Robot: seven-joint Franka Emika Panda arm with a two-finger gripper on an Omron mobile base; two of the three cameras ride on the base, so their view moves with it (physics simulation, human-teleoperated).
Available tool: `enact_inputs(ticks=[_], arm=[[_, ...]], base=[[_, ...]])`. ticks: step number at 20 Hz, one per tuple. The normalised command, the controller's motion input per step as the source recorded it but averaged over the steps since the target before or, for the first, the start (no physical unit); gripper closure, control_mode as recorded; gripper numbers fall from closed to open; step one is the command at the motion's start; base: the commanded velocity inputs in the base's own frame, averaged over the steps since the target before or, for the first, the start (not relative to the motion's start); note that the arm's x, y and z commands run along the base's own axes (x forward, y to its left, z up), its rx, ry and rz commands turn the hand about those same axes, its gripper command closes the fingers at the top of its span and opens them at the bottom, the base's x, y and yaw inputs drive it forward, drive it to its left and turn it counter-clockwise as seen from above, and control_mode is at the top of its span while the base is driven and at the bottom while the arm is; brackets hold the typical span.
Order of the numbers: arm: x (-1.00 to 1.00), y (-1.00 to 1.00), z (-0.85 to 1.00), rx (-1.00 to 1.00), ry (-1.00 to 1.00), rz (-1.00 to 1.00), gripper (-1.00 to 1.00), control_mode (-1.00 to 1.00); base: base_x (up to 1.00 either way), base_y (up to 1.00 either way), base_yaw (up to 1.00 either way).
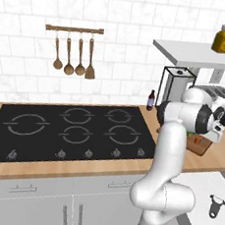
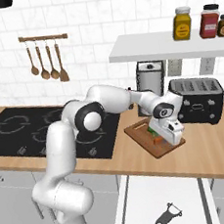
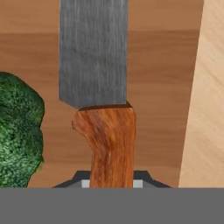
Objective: Place the appropriate cutting tool for cutting the broccoli skin on the cutting board.
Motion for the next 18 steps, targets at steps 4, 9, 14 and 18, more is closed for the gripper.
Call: enact_inputs(ticks=[4,9,14,18], arm=[[0.00,0.05,-0.46,-0.05,0.00,0.00,1.00,-1.00],[-0.50,0.46,-0.52,-0.12,0.00,0.00,-1.00,-1.00],[-0.28,0.79,-0.13,-0.08,0.02,0.00,-1.00,-1.00],[-0.12,0.25,0.40,0.00,-0.02,0.00,-1.00,-1.00]], base=[[0.00,0.00,0.00],[0.00,0.00,0.00],[0.00,0.00,0.00],[0.00,0.00,0.00]])
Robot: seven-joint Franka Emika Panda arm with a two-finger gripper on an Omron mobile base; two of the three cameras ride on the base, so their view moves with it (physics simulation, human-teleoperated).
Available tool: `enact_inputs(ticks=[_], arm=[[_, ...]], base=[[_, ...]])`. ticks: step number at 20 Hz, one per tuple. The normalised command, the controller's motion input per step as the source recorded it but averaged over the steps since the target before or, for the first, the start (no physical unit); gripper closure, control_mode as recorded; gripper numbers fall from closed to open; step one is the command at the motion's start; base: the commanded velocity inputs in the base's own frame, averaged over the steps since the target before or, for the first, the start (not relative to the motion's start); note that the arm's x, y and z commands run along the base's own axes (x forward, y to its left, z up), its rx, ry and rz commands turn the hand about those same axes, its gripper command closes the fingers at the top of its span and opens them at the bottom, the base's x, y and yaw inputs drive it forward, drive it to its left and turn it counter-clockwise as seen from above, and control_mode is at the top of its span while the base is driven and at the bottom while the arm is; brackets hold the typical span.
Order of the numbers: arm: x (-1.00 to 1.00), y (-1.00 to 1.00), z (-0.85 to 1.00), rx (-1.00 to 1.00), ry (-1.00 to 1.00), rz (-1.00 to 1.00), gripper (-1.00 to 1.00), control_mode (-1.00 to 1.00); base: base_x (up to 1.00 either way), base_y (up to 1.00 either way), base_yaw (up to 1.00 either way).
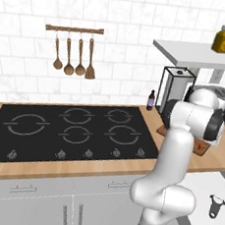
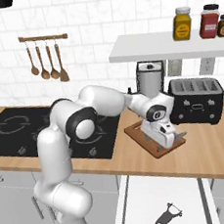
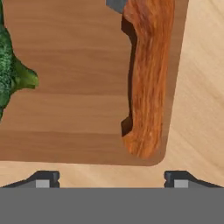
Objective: Place the appropriate cutting tool for cutting the broccoli skin on the cutting board.
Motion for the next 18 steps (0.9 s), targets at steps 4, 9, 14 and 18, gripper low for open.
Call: enact_inputs(ticks=[4,9,14,18], arm=[[-0.57,0.06,0.79,0.00,-0.05,0.00,-1.00,-1.00],[-0.58,0.39,0.76,-0.05,0.00,0.00,-1.00,-1.00],[-0.57,0.52,0.68,-0.10,0.01,0.00,-1.00,-1.00],[-0.57,0.53,0.54,-0.15,0.01,0.00,-1.00,-1.00]], base=[[0.00,0.00,0.00],[0.00,0.00,0.00],[0.00,0.00,0.00],[0.00,0.00,0.00]])
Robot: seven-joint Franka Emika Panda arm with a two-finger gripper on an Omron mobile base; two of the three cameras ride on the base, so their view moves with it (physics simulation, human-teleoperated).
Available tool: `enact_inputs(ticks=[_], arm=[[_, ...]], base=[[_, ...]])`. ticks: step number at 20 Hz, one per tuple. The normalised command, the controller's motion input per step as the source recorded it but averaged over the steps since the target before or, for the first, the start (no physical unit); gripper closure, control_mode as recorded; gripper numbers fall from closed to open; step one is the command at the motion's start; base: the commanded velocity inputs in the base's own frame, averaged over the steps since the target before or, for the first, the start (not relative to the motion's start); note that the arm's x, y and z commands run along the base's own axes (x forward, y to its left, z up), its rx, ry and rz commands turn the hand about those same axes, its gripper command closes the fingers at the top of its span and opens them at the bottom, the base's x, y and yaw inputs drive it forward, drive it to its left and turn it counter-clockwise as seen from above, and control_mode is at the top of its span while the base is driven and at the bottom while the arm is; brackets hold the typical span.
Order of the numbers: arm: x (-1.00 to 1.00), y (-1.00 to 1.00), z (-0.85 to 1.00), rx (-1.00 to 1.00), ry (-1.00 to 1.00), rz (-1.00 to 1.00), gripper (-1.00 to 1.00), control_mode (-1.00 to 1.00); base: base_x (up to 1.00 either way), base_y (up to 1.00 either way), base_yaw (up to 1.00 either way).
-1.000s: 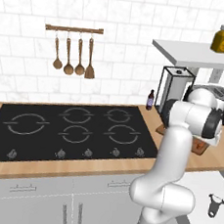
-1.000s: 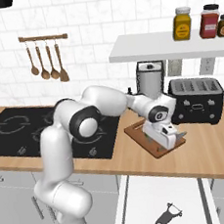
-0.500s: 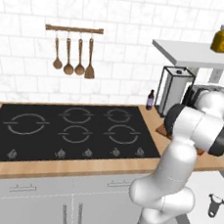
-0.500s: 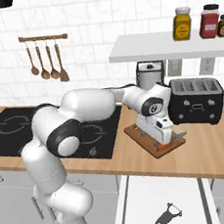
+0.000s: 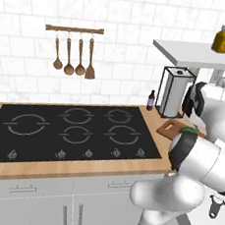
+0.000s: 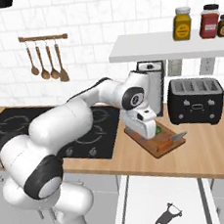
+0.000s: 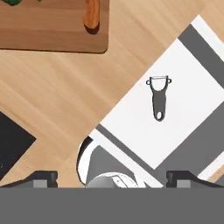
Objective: Place the appropriate cutting tool for cutting the broccoli skin on the cutting board.
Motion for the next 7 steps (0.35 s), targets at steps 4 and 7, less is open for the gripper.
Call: enact_inputs(ticks=[4,7], arm=[[-0.43,0.60,0.34,-0.17,0.04,0.00,-1.00,-1.00],[-0.23,0.68,0.17,-0.20,0.07,0.00,-1.00,-1.00]], base=[[0.00,0.00,0.00],[0.00,0.00,0.00]])
